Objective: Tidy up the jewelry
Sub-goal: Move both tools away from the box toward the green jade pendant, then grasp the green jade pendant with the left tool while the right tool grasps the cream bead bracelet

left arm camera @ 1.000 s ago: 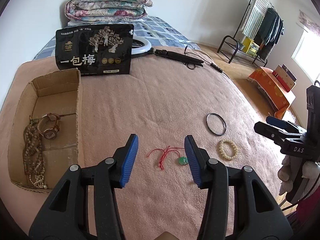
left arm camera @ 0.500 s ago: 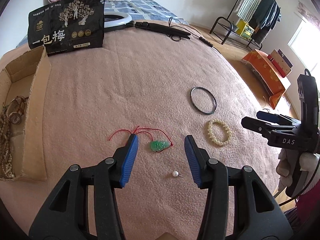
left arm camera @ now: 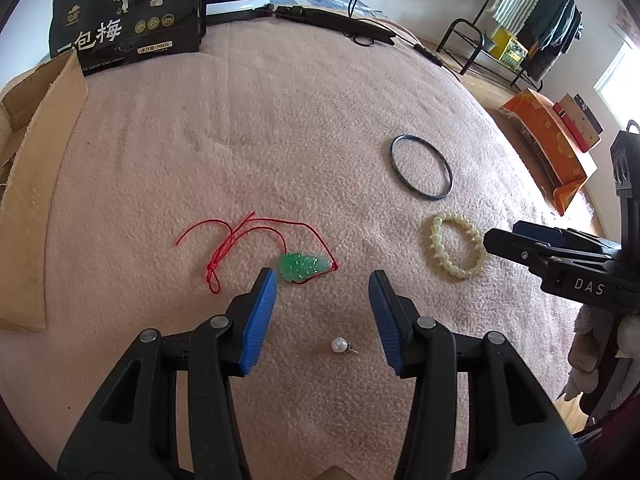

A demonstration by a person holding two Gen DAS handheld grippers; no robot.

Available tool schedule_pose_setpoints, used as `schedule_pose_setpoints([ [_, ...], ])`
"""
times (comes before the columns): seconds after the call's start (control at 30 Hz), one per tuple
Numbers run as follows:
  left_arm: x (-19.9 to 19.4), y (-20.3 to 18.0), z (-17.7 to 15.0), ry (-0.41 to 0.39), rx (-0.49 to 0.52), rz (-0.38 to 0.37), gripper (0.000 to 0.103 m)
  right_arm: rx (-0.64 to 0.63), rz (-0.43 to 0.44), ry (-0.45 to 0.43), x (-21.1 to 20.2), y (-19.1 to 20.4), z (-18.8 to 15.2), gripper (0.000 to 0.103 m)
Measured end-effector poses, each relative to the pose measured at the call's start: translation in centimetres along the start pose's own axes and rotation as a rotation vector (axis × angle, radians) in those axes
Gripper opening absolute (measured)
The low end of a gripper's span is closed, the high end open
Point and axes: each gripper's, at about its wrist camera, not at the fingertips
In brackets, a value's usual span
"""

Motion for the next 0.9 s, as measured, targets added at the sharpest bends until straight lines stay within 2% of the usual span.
schedule_pose_setpoints([
  [0.27, 1.0, 0.1, 0.5, -0.001, -0.011, 0.028, 0.049, -0.023, -0.007, 0.019, 0.6, 0.5, 0.1, 0.063],
  [0.63, 1.9, -1.0, 0.4, -0.019, 0.082, 0.128, 0.049, -0.036, -0.023, 0.039, 1.7, 0.9, 0.2, 0.054],
  [0.77, 2.0, -0.8, 0.5, -0.027, 0.082, 0.144, 0.037, -0.033, -0.026, 0.041, 2.1, 0.9, 0.4, 0.049],
  [0.9, 2.0, -0.5, 0.6, -0.030, 0.080, 0.140, 0.033, -0.044, -0.038, 0.044, 2.4, 1.2, 0.7, 0.043],
])
Point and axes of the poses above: each gripper's, at about its wrist camera, not at the fingertips, and x roughly the way its jaws point, y to its left, z to its top, and after that the axes turned 11 degrees about y, right-handed
